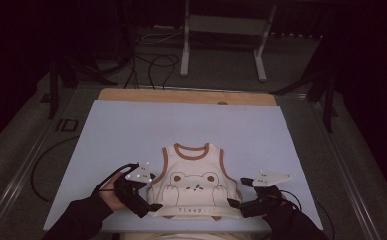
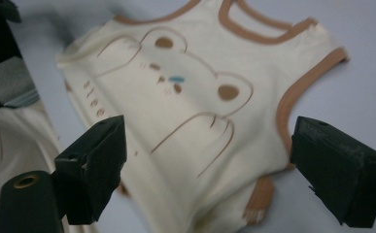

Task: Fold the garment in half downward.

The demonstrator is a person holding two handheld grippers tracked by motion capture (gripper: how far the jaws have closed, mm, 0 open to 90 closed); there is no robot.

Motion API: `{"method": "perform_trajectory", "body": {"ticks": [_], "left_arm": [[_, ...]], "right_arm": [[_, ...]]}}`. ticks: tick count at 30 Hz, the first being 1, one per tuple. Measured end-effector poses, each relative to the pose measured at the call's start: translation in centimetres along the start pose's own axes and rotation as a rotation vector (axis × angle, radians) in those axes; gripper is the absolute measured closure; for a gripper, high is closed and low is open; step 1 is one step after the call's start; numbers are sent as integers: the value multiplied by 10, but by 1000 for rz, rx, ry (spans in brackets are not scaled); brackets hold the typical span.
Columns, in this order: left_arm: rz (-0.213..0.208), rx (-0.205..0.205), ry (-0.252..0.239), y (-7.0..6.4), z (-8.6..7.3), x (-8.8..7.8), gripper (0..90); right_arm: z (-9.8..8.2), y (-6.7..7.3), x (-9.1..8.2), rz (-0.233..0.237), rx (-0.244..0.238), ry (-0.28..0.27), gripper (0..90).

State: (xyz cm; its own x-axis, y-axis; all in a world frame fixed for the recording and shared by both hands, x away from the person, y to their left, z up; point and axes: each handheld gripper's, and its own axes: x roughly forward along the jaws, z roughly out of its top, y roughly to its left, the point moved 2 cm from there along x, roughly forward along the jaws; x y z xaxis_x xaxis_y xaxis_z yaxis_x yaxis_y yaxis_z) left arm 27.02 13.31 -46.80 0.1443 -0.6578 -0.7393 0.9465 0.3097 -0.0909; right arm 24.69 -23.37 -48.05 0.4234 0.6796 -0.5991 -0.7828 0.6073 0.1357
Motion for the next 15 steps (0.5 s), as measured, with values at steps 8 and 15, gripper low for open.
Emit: {"method": "perform_trajectory", "body": {"ticks": [8,15], "left_arm": [[9,-6,-46,12,11,-6,2],[26,-15,-60,22,17,-8,2]], "right_arm": [[16,-7,1,-21,-25,-32,127],[33,-18,0,-57,-55,-35,120]]}}
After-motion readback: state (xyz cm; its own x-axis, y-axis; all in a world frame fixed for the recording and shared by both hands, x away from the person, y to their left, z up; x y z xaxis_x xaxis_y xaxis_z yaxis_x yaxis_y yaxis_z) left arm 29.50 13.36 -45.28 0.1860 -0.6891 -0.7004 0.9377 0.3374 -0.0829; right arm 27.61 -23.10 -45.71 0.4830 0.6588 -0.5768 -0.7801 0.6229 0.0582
